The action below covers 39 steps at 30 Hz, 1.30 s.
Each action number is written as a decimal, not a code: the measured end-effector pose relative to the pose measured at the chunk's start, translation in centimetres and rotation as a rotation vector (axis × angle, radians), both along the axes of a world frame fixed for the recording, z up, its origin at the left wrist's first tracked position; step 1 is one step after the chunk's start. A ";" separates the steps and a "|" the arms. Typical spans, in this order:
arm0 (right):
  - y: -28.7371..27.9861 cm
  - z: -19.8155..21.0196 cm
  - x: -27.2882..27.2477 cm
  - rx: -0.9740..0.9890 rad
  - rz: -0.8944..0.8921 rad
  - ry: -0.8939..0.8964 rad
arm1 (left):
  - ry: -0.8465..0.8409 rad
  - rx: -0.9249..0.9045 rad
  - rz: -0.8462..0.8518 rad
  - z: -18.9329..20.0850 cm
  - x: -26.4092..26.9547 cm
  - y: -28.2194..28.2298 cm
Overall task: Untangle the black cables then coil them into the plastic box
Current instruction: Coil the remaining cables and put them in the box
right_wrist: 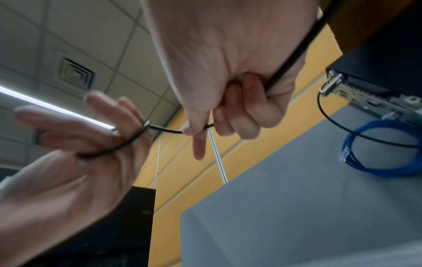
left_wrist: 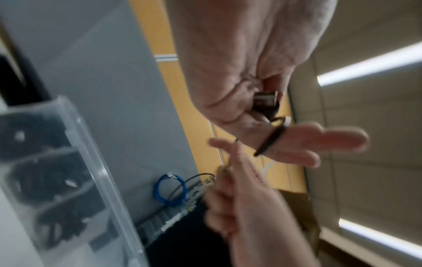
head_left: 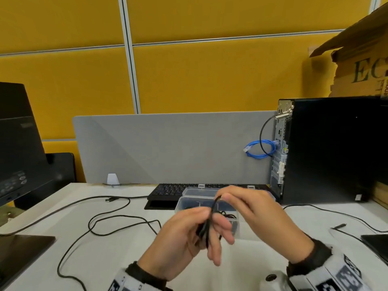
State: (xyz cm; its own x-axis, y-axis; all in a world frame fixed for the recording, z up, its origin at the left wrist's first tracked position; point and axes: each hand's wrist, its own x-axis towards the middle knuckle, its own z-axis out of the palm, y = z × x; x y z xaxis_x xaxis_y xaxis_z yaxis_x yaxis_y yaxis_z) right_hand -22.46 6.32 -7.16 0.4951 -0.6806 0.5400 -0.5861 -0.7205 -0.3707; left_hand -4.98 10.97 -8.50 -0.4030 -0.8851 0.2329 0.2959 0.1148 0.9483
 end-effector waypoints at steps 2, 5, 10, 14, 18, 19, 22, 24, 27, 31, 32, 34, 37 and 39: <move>0.0 -1.5 0.7 0.055 -0.028 0.272 | 0.181 -0.019 0.130 0.6 0.0 0.2; 1.8 -2.4 2.9 0.276 0.176 0.495 | 0.263 -0.073 0.355 0.2 1.0 -0.9; 3.1 0.0 2.8 0.231 0.167 0.320 | -0.438 -0.233 0.593 -2.0 2.3 -2.1; 0.8 1.3 0.4 0.126 0.058 -0.091 | -0.299 -0.078 0.318 -1.4 1.9 -1.4; -0.7 -0.1 0.9 0.199 0.113 -0.299 | -0.178 -0.027 0.028 -0.8 0.9 -0.2; -0.9 -0.6 1.1 0.221 0.121 -0.296 | -0.129 -0.030 0.011 -0.7 0.7 0.0; -0.9 -1.9 1.7 0.333 0.165 -0.085 | 0.050 -0.037 0.142 -0.5 0.1 0.0; 0.0 -2.4 1.9 0.342 0.130 0.227 | 0.112 -0.020 0.258 -0.8 0.0 -0.6; 1.8 -2.0 2.5 0.384 0.127 0.586 | 0.098 -0.035 0.401 -1.6 0.3 -1.6; 3.5 0.1 2.3 0.457 0.236 0.686 | 0.084 0.016 0.469 -2.3 0.9 -2.3; 3.8 0.8 2.2 0.446 0.244 0.654 | 0.077 0.031 0.467 -2.4 0.9 -2.4; 4.1 1.9 2.0 0.357 0.191 0.528 | 0.034 0.040 0.446 -2.7 0.9 -2.5; 3.3 2.1 1.2 0.083 0.012 0.230 | -0.200 -0.063 0.395 -3.0 0.9 -2.2; 2.1 1.5 0.9 -0.035 -0.029 0.040 | -0.321 -0.127 0.352 -2.7 0.5 -1.7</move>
